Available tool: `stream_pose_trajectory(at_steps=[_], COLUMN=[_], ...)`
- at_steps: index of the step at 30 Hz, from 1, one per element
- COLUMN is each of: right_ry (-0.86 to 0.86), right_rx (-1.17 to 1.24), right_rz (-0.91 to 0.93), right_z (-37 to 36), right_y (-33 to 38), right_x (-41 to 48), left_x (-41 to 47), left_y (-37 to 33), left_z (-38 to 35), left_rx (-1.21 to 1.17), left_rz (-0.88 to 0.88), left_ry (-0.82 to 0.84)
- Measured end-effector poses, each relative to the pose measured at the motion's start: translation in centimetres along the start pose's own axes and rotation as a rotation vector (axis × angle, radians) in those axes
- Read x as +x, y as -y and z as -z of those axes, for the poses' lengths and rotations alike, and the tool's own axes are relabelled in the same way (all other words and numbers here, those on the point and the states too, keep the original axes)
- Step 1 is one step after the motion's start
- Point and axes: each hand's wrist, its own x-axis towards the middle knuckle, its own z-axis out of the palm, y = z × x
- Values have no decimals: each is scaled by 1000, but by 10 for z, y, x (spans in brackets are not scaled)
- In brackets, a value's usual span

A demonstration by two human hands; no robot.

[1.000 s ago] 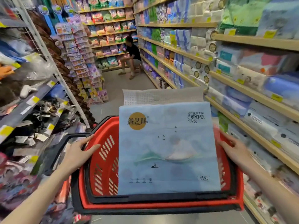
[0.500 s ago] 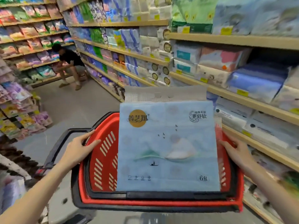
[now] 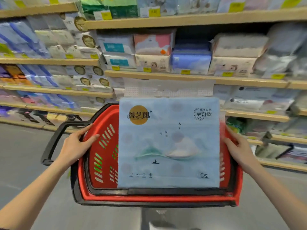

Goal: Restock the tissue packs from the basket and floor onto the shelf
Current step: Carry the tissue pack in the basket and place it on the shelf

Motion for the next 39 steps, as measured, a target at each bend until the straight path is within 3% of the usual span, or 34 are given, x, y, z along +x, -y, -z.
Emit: stream_pose_trajectory(at_steps=[10,19,28,39], right_ry=[-157,-151,-137,-137], right_rx=[-27,-19,-104,-223], right_rz=[-145,-244,-322,-393], right_z=[18,5,-69,-190], right_y=[-49,-95,-199,-372], right_x=[2,56,118,173], left_x=[73,135,203,275], left_y=[-20,-8,68,199], left_z=[-83,-160,-276,-427], left_rx=[-37,-84,61,48], left_rz=[-172,-86,-30,-47], left_ry=[150,282,296,278])
